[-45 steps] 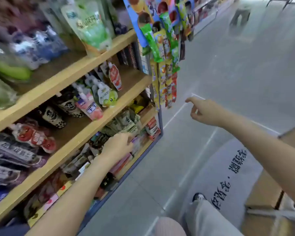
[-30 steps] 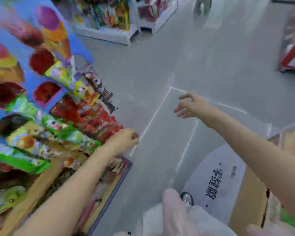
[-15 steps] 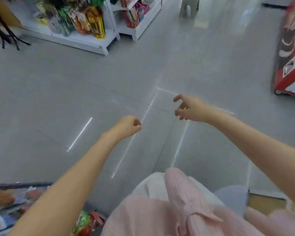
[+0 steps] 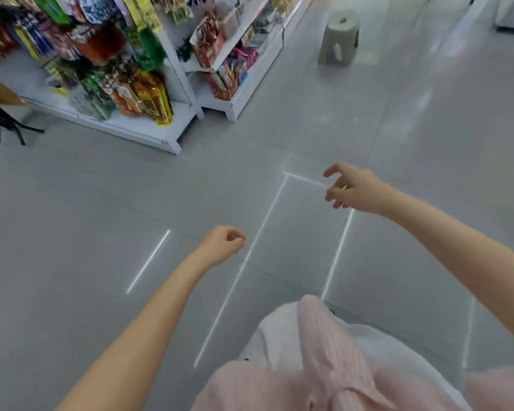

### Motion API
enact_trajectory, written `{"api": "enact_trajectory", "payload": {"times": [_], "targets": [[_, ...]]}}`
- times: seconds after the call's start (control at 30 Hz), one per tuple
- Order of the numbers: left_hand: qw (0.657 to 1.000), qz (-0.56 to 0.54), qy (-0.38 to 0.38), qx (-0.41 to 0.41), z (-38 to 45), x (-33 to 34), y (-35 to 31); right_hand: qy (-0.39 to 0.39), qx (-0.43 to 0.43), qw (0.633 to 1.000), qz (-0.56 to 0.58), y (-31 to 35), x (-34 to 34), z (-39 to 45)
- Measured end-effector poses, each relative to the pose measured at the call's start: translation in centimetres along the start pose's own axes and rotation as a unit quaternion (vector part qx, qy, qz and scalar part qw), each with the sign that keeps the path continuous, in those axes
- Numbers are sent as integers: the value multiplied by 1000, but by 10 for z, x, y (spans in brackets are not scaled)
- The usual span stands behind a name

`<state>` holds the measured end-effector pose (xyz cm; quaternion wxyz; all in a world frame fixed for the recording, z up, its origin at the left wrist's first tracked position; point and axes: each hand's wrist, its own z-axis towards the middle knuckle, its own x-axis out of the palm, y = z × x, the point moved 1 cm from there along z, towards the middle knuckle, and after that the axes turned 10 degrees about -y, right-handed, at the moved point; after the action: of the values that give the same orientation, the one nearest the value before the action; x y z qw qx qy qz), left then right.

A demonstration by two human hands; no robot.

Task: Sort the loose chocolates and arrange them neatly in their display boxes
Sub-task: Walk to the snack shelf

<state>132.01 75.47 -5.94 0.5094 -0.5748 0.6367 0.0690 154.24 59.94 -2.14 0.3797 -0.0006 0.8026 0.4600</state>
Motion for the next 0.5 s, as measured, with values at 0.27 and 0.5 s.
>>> {"api": "enact_trajectory", "payload": {"times": [0.27,0.5], "targets": [[998,38,-24,36,283,-58,-124,38,-20,997,-67,6,-97,289],[993,89,-18,76,514,-147,-280,-2,-1,999,-43,39,-215,533]]}}
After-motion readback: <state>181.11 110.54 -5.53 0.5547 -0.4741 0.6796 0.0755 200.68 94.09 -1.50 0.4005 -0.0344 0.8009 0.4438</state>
